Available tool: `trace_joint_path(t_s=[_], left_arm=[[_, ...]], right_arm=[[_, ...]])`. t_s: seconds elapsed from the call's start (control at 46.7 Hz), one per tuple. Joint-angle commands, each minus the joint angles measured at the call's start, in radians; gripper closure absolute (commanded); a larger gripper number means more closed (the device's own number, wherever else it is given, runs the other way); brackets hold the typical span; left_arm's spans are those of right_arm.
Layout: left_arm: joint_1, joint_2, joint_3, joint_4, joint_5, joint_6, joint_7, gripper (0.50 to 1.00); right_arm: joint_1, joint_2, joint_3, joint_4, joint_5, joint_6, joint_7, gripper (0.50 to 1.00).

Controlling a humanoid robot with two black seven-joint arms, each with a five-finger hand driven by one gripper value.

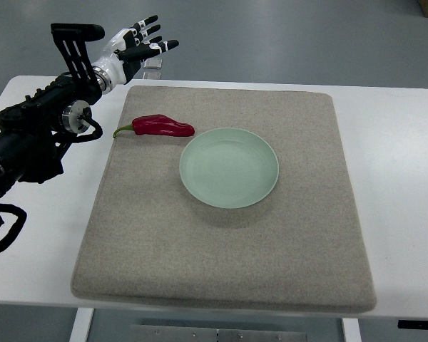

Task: Place red pepper on plate with left hand
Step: 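Move the left hand forward and down over the red chili pepper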

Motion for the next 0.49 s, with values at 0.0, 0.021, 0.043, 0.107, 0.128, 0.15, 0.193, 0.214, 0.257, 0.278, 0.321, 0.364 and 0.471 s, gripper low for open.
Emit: trace_joint_path(t_s=[0.0,0.021,0.043,0.107,0.128,0.15,0.193,0.214,0.257,0.278,0.321,0.364,0.471], left_arm=[[-0.003,-0.001,0.002,0.0,0.086,-0.029,-0.002,0.508],[-0.003,-0.001,0.002,0.0,0.109,-0.035,0.0,0.508],[-0.001,-0.001,0.002,0.0,0.13,-0.044,0.0,0.508],[-0.001,-0.001,0.008,-0.008,0.211,-0.072,-0.002,0.508],[-0.001,0.001,0.011,-0.008,0.237,-0.078,-0.002,0.508],[-0.001,0.001,0.011,-0.009,0.265,-0.081,0.0,0.508],[-0.002,0.001,0.011,-0.009,0.314,-0.084,-0.002,0.508],[-0.004,0.001,0.011,-0.011,0.339,-0.084,0.0,0.508],[-0.006,0.001,0.011,-0.011,0.38,-0.084,-0.002,0.508],[-0.006,0.001,0.012,-0.011,0.403,-0.084,-0.002,0.508],[-0.015,0.001,0.013,-0.014,0.448,-0.086,-0.002,0.508],[-0.022,0.002,0.013,-0.021,0.5,-0.086,-0.002,0.508],[-0.032,0.002,0.017,-0.047,0.624,-0.086,-0.002,0.508]], right_arm=[[0.0,0.0,0.0,0.0,0.0,0.0,0.0,0.572],[0.0,0.0,0.0,0.0,0.0,0.0,0.0,0.572],[0.0,0.0,0.0,0.0,0.0,-0.001,0.0,0.57],[0.0,0.0,0.0,0.0,0.0,0.0,0.0,0.572],[0.0,0.0,0.0,0.0,0.0,0.0,0.0,0.572],[0.0,0.0,0.0,0.0,0.0,0.0,0.0,0.572],[0.0,0.0,0.0,0.0,0.0,0.0,0.0,0.572],[0.0,0.0,0.0,0.0,0.0,0.0,0.0,0.572],[0.0,0.0,0.0,0.0,0.0,-0.002,0.0,0.572],[0.0,0.0,0.0,0.0,0.0,0.0,0.0,0.572],[0.0,0.0,0.0,0.0,0.0,0.0,0.0,0.572],[0.0,0.0,0.0,0.0,0.0,0.0,0.0,0.572],[0.0,0.0,0.0,-0.001,0.0,0.0,0.0,0.572]])
